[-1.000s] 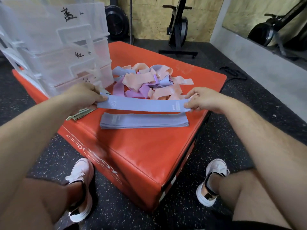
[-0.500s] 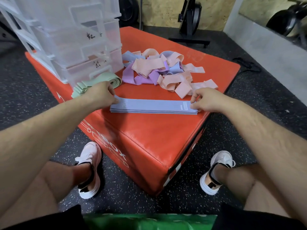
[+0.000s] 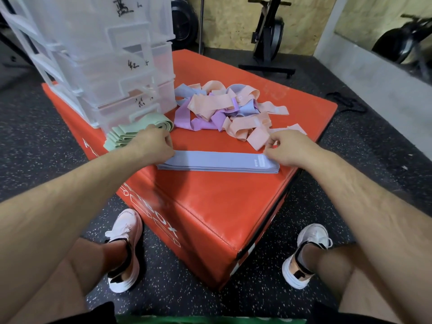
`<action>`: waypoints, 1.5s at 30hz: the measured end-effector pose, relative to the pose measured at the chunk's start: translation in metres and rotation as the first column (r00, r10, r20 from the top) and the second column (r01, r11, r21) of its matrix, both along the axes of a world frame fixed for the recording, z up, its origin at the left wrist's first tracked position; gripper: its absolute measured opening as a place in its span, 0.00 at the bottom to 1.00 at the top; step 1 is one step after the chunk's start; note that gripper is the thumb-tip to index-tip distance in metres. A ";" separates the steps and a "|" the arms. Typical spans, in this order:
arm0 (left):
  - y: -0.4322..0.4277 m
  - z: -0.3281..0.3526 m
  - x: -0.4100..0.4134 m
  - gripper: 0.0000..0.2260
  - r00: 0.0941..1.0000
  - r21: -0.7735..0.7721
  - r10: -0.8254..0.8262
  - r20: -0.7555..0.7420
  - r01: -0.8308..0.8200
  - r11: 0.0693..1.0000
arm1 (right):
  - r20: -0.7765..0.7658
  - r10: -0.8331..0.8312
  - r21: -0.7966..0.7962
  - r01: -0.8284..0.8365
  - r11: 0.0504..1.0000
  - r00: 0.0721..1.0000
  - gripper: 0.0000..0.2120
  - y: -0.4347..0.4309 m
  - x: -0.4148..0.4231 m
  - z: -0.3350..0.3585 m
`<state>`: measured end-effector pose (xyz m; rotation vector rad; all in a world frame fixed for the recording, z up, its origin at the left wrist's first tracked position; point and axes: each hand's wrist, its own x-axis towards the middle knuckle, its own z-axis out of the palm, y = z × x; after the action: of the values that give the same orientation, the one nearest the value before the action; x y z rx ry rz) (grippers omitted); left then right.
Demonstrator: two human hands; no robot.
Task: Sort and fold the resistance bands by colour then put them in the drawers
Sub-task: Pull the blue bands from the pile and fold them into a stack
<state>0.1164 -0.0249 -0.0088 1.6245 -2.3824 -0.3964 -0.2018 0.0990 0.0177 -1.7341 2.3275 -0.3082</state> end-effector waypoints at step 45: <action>-0.019 0.056 -0.108 0.18 0.711 0.027 -0.086 -0.698 0.146 0.989 | 0.865 0.420 -0.496 0.344 0.797 0.274 0.13 -0.090 0.030 0.099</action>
<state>0.0087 -0.0436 0.0469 1.0601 -1.8828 -0.9507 -0.1713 0.0091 0.1164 -1.0880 1.1900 -1.7442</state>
